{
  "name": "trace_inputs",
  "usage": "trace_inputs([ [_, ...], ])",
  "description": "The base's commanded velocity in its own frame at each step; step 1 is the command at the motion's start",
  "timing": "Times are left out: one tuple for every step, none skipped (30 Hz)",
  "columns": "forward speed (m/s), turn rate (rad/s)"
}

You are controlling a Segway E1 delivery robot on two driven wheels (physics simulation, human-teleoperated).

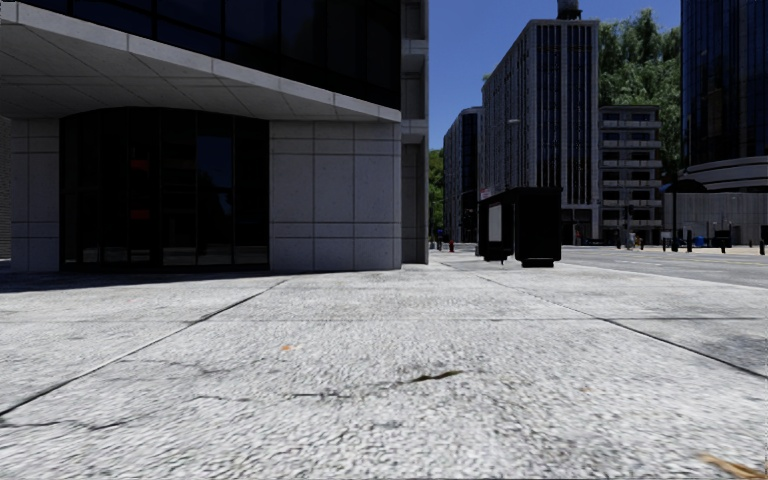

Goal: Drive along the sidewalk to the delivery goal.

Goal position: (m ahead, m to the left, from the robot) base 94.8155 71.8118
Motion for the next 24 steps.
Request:
trace_inputs([
  [2.00,0.00],
  [2.00,0.00],
  [2.00,0.00],
  [2.00,0.00],
  [2.00,0.00],
  [2.00,0.00],
  [2.00,0.00],
  [2.00,0.00],
  [2.00,0.00],
  [2.00,0.00],
  [2.00,0.00],
  [2.00,0.00],
  [2.00,0.00],
  [2.00,0.00],
  [2.00,0.00],
  [2.00,0.00],
  [2.00,0.00],
  [2.00,0.00],
  [2.00,0.00],
  [2.00,0.00],
  [2.00,0.00],
  [2.00,0.00],
  [2.00,0.00],
  [2.00,0.00],
])
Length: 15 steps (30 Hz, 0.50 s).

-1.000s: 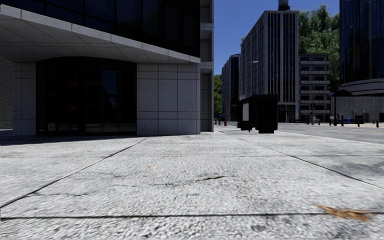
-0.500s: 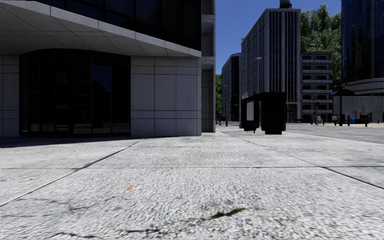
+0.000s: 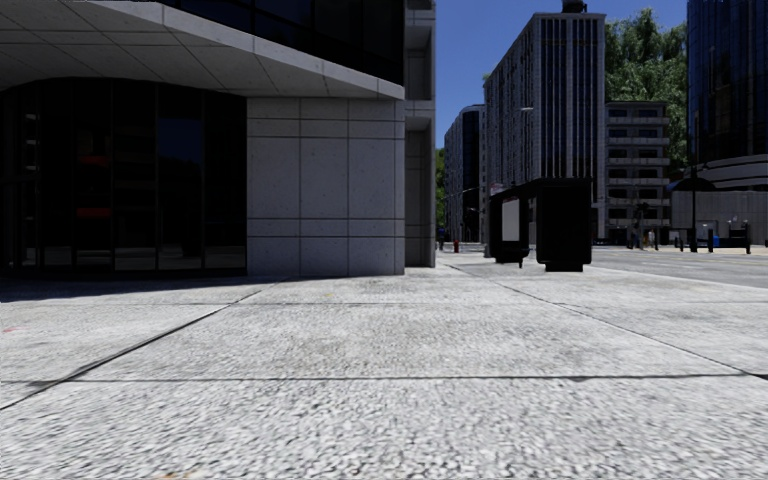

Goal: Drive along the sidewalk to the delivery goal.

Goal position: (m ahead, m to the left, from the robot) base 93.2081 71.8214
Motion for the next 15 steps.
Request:
trace_inputs([
  [2.00,0.00],
  [2.00,0.00],
  [2.00,0.00],
  [2.00,0.00],
  [2.00,0.00],
  [2.00,0.00],
  [2.00,0.00],
  [2.00,0.00],
  [2.00,0.00],
  [2.00,0.00],
  [2.00,0.00],
  [2.00,0.00],
  [2.00,0.00],
  [2.00,0.00],
  [2.00,0.00],
])
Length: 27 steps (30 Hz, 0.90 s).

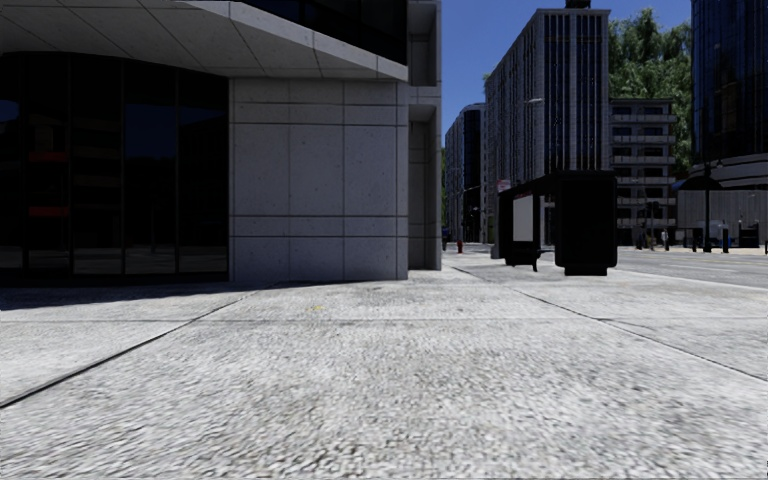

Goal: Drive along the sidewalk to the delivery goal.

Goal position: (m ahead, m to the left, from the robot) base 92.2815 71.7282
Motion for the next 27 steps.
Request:
trace_inputs([
  [2.00,0.00],
  [2.00,0.00],
  [2.00,0.00],
  [2.00,0.00],
  [2.00,0.00],
  [2.00,0.00],
  [2.00,0.00],
  [2.00,0.00],
  [1.99,0.00],
  [1.99,0.00],
  [1.99,0.00],
  [1.99,0.00],
  [1.99,0.00],
  [1.99,0.00],
  [1.99,0.00],
  [1.99,0.00],
  [1.99,0.00],
  [1.99,0.00],
  [1.99,0.00],
  [2.00,0.00],
  [2.00,0.00],
  [2.00,0.00],
  [2.00,0.00],
  [2.00,0.00],
  [2.00,0.00],
  [2.00,-0.05],
  [2.00,-0.17],
])
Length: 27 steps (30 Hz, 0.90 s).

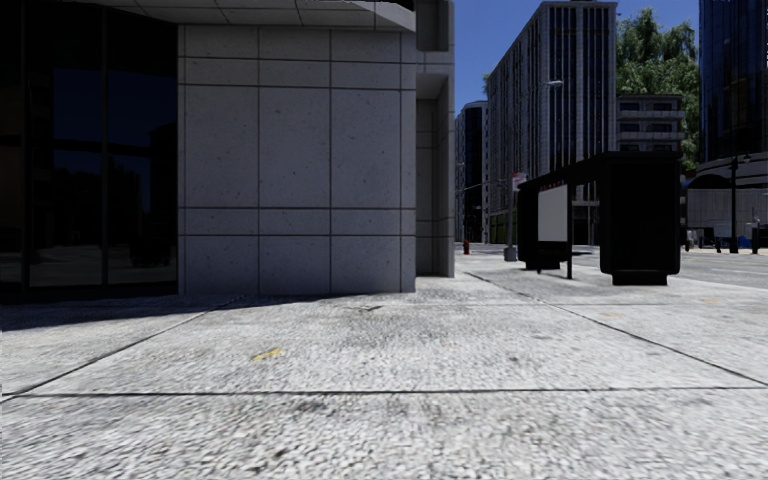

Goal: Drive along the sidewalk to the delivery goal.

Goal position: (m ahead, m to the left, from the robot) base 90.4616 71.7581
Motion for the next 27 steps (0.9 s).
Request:
trace_inputs([
  [2.00,-0.22],
  [2.00,-0.28],
  [2.00,-0.28],
  [2.00,-0.32],
  [2.00,-0.33],
  [2.00,-0.33],
  [2.00,-0.34],
  [2.00,-0.34],
  [2.00,-0.34],
  [2.00,-0.34],
  [2.00,-0.34],
  [2.00,-0.34],
  [2.00,-0.34],
  [2.00,-0.34],
  [2.00,-0.34],
  [2.00,-0.34],
  [2.00,-0.34],
  [2.00,-0.34],
  [2.00,-0.34],
  [2.00,-0.34],
  [2.00,-0.34],
  [2.00,-0.34],
  [2.00,-0.34],
  [2.00,-0.34],
  [2.00,-0.34],
  [2.00,-0.34],
  [2.00,-0.34],
])
